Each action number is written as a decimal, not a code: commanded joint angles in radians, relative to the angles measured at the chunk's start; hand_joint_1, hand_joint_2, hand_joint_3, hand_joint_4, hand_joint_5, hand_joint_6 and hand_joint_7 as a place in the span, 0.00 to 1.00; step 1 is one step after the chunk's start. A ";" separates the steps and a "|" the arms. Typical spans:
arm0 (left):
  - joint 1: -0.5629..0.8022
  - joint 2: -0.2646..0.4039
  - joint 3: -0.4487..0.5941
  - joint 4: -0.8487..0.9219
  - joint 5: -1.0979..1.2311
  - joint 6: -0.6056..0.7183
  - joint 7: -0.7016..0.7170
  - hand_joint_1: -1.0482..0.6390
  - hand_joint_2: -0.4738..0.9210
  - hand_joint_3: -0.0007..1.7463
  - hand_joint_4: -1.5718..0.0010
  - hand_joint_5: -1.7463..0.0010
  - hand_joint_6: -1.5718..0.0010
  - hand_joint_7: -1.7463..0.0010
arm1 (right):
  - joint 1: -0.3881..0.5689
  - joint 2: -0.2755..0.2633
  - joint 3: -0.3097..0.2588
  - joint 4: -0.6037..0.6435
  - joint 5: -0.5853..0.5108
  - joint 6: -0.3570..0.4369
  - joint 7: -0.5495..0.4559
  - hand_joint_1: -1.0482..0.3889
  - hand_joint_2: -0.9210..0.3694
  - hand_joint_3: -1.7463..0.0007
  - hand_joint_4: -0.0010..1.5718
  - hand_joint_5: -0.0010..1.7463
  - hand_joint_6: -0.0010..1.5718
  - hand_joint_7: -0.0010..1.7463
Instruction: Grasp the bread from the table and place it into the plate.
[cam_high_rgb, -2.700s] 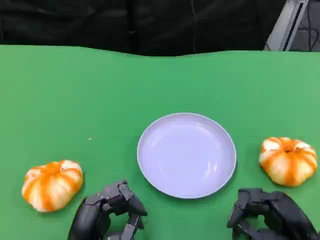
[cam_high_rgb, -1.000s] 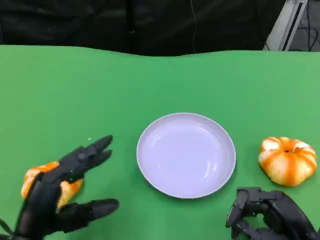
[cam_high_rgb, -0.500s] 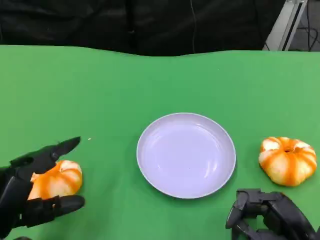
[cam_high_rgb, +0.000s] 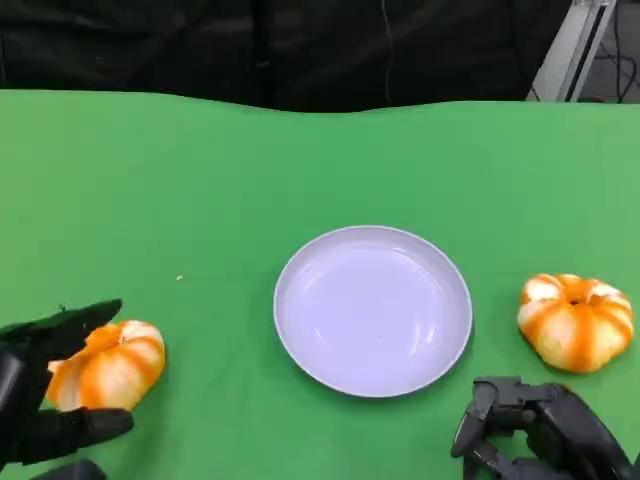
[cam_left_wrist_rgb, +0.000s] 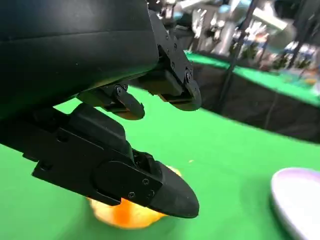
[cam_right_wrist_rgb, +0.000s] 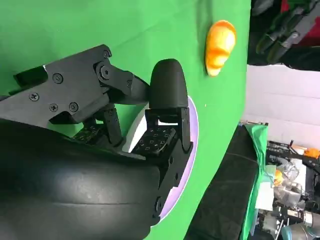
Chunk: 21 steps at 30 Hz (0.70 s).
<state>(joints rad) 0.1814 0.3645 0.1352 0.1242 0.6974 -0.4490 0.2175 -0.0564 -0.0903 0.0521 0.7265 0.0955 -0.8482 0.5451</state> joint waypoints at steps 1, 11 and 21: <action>-0.008 0.046 -0.040 0.009 0.011 0.060 -0.014 0.03 1.00 0.04 0.63 1.00 0.65 1.00 | -0.001 -0.020 -0.007 -0.003 0.003 -0.008 -0.003 0.65 0.17 0.53 0.54 0.81 0.54 0.65; -0.051 0.089 -0.120 0.085 -0.007 0.144 -0.028 0.02 1.00 0.04 0.65 1.00 0.67 1.00 | 0.007 -0.018 -0.008 -0.017 0.009 -0.010 -0.003 0.66 0.17 0.53 0.53 0.81 0.55 0.65; -0.096 0.119 -0.173 0.146 -0.024 0.165 -0.034 0.01 1.00 0.06 0.66 1.00 0.67 1.00 | 0.008 -0.018 -0.008 -0.019 0.011 -0.010 -0.002 0.66 0.16 0.54 0.53 0.81 0.55 0.65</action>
<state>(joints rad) 0.0980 0.4540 -0.0304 0.2489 0.6777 -0.2898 0.1783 -0.0542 -0.0933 0.0515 0.7191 0.0963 -0.8492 0.5447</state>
